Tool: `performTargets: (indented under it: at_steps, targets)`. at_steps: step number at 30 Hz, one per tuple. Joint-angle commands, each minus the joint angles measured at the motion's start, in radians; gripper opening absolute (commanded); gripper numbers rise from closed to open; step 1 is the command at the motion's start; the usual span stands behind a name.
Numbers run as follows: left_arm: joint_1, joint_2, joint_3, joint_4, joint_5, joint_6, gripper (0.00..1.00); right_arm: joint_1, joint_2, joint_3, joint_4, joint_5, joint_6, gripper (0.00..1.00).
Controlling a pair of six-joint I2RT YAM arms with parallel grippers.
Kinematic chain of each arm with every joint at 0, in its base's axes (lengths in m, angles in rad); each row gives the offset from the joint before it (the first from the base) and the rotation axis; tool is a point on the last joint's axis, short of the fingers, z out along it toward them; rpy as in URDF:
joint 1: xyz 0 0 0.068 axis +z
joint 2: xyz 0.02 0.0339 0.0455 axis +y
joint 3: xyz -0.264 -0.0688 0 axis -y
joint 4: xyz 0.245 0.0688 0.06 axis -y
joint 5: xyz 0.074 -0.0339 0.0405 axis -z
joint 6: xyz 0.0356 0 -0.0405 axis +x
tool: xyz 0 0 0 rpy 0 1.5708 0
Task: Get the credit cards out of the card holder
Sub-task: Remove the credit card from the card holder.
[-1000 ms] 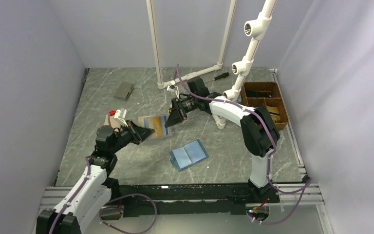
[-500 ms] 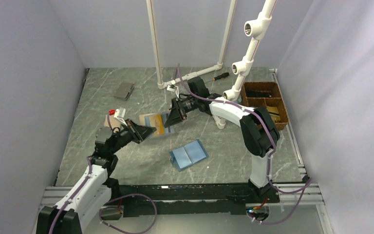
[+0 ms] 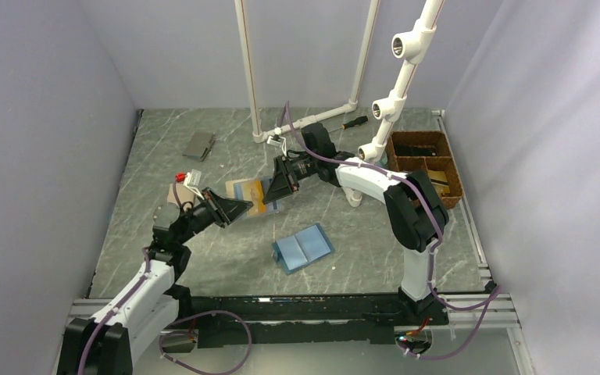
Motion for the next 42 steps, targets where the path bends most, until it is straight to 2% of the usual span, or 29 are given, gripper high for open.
performTargets:
  at_steps: [1,6,12,19,23,34,39,42]
  targets:
    - [0.005,0.012,-0.013,0.119,0.031,-0.029,0.0,0.01,-0.02,-0.015,0.106,-0.044,0.059,0.39]
    - [0.005,0.008,-0.01,0.109,0.029,-0.027,0.01,0.013,-0.014,-0.012,0.118,-0.047,0.078,0.26]
    - [0.005,0.002,-0.012,0.104,0.031,-0.029,0.04,0.013,-0.001,-0.022,0.163,-0.052,0.126,0.01]
    - [0.005,-0.052,-0.003,0.01,-0.007,-0.027,0.3,0.01,0.0,-0.013,0.122,-0.05,0.086,0.0]
    - [0.005,-0.097,0.008,-0.071,-0.026,-0.013,0.34,0.006,0.001,-0.004,0.086,-0.041,0.057,0.0]
    - [0.006,-0.208,0.006,-0.201,-0.094,0.005,0.29,-0.01,0.005,0.014,0.001,-0.028,-0.017,0.0]
    - [0.006,-0.238,0.01,-0.267,-0.123,0.025,0.01,-0.01,0.01,0.037,-0.084,-0.015,-0.097,0.0]
    - [0.006,-0.278,0.014,-0.349,-0.169,0.043,0.0,-0.011,0.01,0.063,-0.165,0.007,-0.177,0.0]
